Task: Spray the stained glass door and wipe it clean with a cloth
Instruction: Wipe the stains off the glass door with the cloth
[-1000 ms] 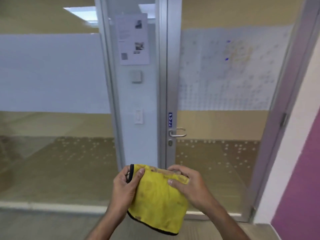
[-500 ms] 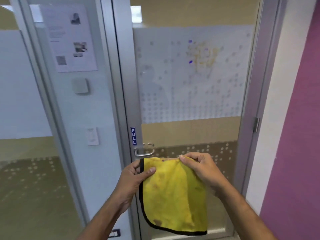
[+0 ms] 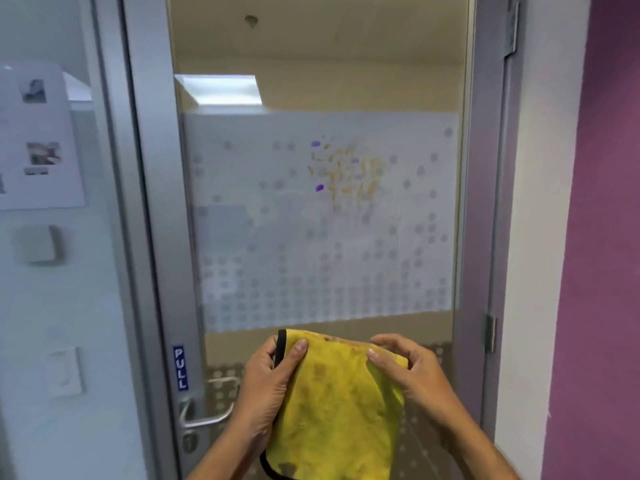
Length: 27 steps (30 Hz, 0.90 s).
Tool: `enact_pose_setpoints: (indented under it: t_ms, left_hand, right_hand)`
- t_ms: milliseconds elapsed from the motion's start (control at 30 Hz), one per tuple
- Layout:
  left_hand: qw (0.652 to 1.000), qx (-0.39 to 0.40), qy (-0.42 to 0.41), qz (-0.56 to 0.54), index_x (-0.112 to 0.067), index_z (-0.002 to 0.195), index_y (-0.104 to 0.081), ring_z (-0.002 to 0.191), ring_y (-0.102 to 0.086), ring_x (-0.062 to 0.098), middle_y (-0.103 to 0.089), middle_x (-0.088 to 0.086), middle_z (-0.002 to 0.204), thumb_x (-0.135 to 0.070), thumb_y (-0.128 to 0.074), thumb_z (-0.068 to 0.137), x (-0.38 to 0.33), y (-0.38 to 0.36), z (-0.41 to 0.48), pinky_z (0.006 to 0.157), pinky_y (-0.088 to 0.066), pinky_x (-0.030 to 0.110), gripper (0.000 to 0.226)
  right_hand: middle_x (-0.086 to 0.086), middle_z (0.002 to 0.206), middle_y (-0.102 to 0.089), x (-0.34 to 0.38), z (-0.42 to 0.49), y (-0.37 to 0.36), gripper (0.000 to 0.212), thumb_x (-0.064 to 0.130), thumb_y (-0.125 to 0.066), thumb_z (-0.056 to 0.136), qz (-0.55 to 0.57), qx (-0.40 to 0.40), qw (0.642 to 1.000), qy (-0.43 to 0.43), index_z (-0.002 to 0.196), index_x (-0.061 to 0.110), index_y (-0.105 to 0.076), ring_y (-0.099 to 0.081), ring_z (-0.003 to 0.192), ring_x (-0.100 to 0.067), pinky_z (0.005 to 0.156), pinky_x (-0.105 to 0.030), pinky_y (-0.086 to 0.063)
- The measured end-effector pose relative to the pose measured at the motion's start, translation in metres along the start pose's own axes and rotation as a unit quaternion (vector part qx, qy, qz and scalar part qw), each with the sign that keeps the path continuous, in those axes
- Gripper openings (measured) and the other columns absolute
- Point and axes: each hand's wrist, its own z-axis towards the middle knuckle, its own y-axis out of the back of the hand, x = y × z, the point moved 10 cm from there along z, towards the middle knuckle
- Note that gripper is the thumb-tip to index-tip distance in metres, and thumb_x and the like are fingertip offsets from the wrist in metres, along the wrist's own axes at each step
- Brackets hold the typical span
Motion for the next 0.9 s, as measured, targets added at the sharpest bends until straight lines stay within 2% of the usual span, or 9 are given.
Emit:
enact_pose_setpoints:
  t_ms: [67, 167, 300, 467, 567, 633, 700, 800, 900]
  left_hand:
    - [1.0, -0.011, -0.018, 0.001, -0.019, 0.1, -0.08, 0.087, -0.079, 0.021, -0.083, 0.008, 0.099, -0.04, -0.078, 0.087, -0.008, -0.013, 0.029, 0.072, -0.065, 0.032, 0.024]
    - [0.999, -0.028, -0.041, -0.003, -0.016, 0.093, -0.079, 0.077, -0.075, 0.015, -0.082, 0.004, 0.087, -0.04, -0.076, 0.091, -0.017, -0.024, 0.072, 0.062, -0.059, 0.029, 0.024]
    - [0.997, -0.025, -0.069, 0.004, -0.016, 0.085, -0.076, 0.064, -0.067, 0.007, -0.074, -0.005, 0.07, -0.041, -0.074, 0.093, -0.028, -0.035, 0.118, 0.053, -0.052, 0.021, 0.027]
    - [0.997, 0.021, -0.077, -0.012, -0.014, 0.096, -0.081, 0.08, -0.078, 0.017, -0.083, 0.006, 0.089, -0.038, -0.071, 0.097, -0.039, -0.058, 0.181, 0.067, -0.061, 0.029, 0.026]
    - [0.994, 0.029, -0.107, 0.002, -0.017, 0.098, -0.081, 0.085, -0.08, 0.013, -0.084, 0.0, 0.092, -0.039, -0.072, 0.096, -0.054, -0.071, 0.216, 0.065, -0.06, 0.021, 0.024]
    - [0.991, 0.03, -0.125, 0.022, -0.018, 0.096, -0.081, 0.087, -0.08, 0.011, -0.084, -0.005, 0.091, -0.041, -0.074, 0.093, -0.063, -0.078, 0.237, 0.066, -0.061, 0.02, 0.024]
    - [0.99, 0.032, -0.131, 0.046, -0.018, 0.094, -0.081, 0.088, -0.08, 0.015, -0.084, -0.004, 0.09, -0.042, -0.078, 0.091, -0.066, -0.085, 0.256, 0.073, -0.064, 0.031, 0.024]
    - [0.985, 0.033, -0.148, 0.086, -0.008, 0.085, -0.075, 0.075, -0.074, 0.025, -0.077, 0.0, 0.079, -0.04, -0.082, 0.088, -0.067, -0.1, 0.277, 0.07, -0.058, 0.045, 0.033]
    - [0.978, 0.009, -0.171, 0.118, -0.008, 0.074, -0.06, 0.063, -0.05, 0.018, -0.052, -0.004, 0.062, -0.035, -0.085, 0.086, -0.066, -0.114, 0.287, 0.06, -0.042, 0.04, 0.038]
  right_hand:
    - [0.006, 0.094, -0.082, -0.003, 0.021, 0.013, 0.031, 0.015, -0.082, 0.083, 0.053, -0.02, 0.998, 0.001, 0.114, 0.016, -0.075, -0.074, 0.086, -0.002, 0.071, -0.016, -0.056]
    - [0.0, 0.101, -0.083, -0.012, 0.045, 0.015, 0.047, -0.006, -0.077, 0.083, 0.131, 0.002, 0.991, -0.022, 0.126, 0.01, -0.063, -0.078, 0.093, -0.012, 0.073, -0.024, -0.063]
    - [0.005, 0.093, -0.083, -0.008, 0.07, 0.027, 0.056, 0.001, -0.081, 0.084, 0.024, -0.066, 0.997, 0.005, 0.129, 0.025, -0.058, -0.078, 0.089, -0.011, 0.076, -0.035, -0.065]
    - [0.009, 0.076, -0.065, 0.042, 0.114, 0.035, 0.046, 0.031, -0.077, 0.091, -0.244, -0.246, 0.931, 0.112, 0.126, 0.04, -0.048, -0.063, 0.066, -0.008, 0.052, -0.032, -0.053]
    - [0.014, 0.08, -0.057, 0.067, 0.144, 0.037, 0.037, 0.035, -0.073, 0.093, -0.336, -0.313, 0.875, 0.152, 0.123, 0.032, -0.051, -0.057, 0.069, -0.009, 0.056, -0.03, -0.044]
    - [0.013, 0.085, -0.055, 0.077, 0.164, 0.043, 0.025, 0.032, -0.073, 0.092, -0.36, -0.339, 0.853, 0.167, 0.112, 0.026, -0.06, -0.059, 0.082, -0.017, 0.065, -0.03, -0.041]
    - [0.009, 0.087, -0.052, 0.082, 0.183, 0.053, 0.017, 0.027, -0.074, 0.091, -0.376, -0.371, 0.83, 0.179, 0.105, 0.021, -0.067, -0.057, 0.086, -0.019, 0.067, -0.03, -0.039]
    - [0.008, 0.079, -0.056, 0.081, 0.209, 0.072, 0.014, 0.022, -0.073, 0.091, -0.361, -0.412, 0.819, 0.171, 0.106, 0.021, -0.072, -0.053, 0.071, -0.015, 0.057, -0.025, -0.035]
    - [0.005, 0.061, -0.06, 0.073, 0.232, 0.086, 0.016, 0.016, -0.065, 0.095, -0.289, -0.439, 0.835, 0.164, 0.107, 0.021, -0.072, -0.055, 0.056, -0.018, 0.051, -0.026, -0.038]
